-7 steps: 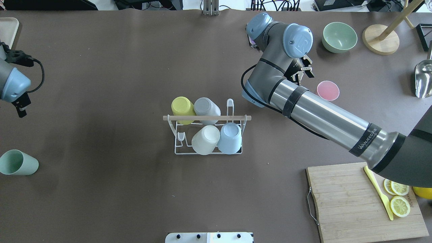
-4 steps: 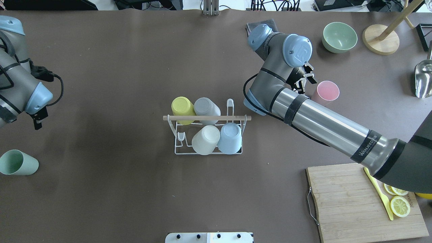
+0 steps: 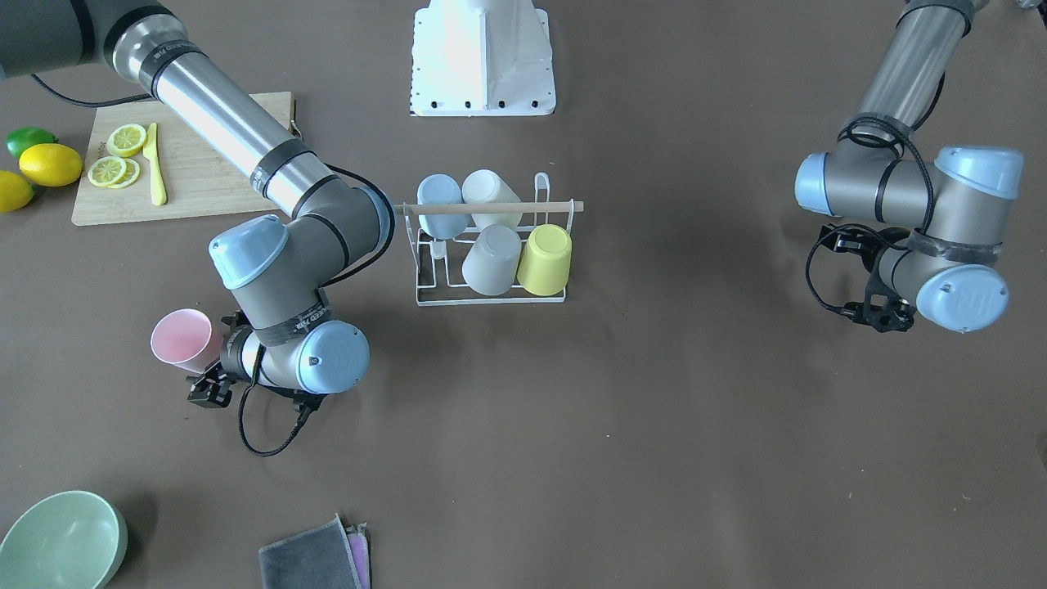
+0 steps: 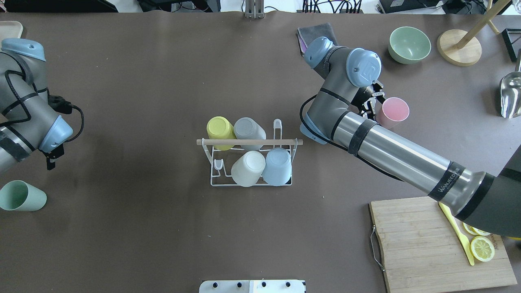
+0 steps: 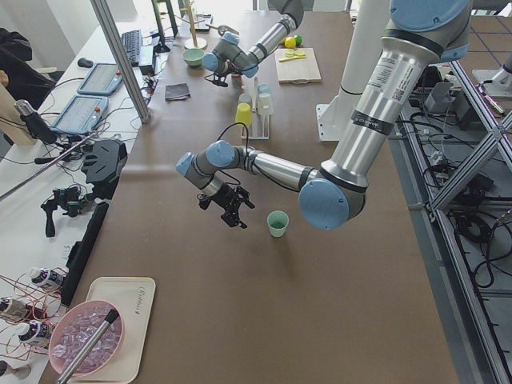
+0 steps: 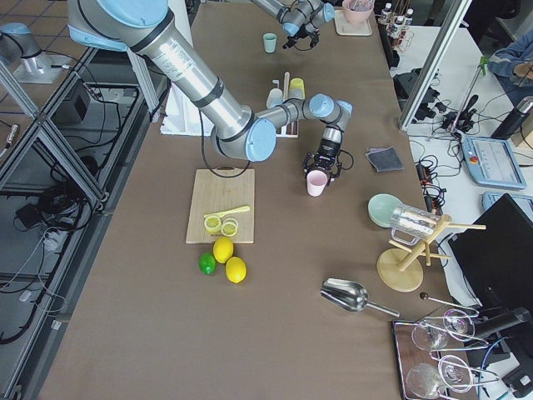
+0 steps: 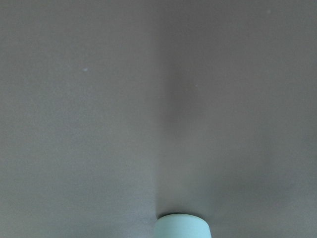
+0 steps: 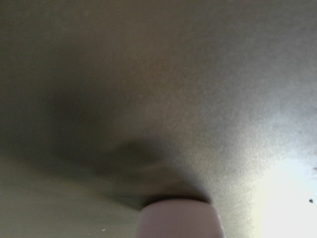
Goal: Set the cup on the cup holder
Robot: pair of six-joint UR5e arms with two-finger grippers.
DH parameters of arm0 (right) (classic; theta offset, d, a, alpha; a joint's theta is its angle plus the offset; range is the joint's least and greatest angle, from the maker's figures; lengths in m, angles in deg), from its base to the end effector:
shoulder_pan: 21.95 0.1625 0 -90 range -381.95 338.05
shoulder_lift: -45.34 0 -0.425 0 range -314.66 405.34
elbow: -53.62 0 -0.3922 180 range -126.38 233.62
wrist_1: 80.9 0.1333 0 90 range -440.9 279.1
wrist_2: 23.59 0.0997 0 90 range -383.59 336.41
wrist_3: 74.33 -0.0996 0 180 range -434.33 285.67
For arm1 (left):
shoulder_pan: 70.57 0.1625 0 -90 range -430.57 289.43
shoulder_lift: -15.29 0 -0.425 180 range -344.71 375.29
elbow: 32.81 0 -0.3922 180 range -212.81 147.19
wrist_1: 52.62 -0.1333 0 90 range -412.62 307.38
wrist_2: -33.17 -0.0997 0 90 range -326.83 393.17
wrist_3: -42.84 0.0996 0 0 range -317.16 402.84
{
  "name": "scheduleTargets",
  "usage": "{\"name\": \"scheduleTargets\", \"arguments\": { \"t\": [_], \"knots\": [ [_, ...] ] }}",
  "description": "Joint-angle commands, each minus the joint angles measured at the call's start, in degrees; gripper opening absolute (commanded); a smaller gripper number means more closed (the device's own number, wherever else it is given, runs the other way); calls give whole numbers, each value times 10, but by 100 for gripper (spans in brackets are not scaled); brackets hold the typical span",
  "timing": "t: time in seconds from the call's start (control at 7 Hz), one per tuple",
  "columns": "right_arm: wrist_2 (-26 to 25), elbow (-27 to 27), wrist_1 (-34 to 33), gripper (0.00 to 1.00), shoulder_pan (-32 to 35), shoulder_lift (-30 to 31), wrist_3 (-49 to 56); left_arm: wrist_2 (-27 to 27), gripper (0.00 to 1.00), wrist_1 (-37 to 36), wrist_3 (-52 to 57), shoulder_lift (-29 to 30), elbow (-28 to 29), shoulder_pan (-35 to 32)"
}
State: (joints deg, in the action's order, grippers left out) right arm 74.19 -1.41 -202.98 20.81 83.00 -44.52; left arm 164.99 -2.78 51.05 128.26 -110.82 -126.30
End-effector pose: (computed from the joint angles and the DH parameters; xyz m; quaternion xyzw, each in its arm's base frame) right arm -0.4929 -0.6190 0.4258 -0.1364 -0.0472 -0.6095 0.7795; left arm 0.2836 -0.5349 0.5925 -0.3071 0.2834 0.2437 0.8752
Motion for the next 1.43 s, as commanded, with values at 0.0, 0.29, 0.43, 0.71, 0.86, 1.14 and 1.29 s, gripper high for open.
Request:
{"name": "scheduleTargets", "arguments": {
  "t": [0.0, 0.29, 0.43, 0.71, 0.86, 1.14, 1.29],
  "knots": [
    [-3, -8, 0, 100, 0, 12, 10, -2, 99, 0, 2, -9, 3, 7],
    [-3, -25, 0, 100, 2, 29, 14, -1, 99, 0, 3, -18, 2, 7],
    [-4, -25, 0, 100, 3, 31, 20, 0, 99, -1, 3, -18, 3, 9],
    [-3, -45, -1, 100, 4, 46, 21, 3, 99, 0, 4, -28, 1, 16],
    [-4, -56, -1, 100, 5, 54, 21, 3, 99, -1, 3, -28, 1, 18],
    [-6, -72, -3, 98, 6, 65, 21, 4, 99, -6, 2, -25, 0, 18],
    [-6, -84, -13, 76, 6, 70, 18, 4, 99, -17, 1, -22, 0, 22]
  ]
}}
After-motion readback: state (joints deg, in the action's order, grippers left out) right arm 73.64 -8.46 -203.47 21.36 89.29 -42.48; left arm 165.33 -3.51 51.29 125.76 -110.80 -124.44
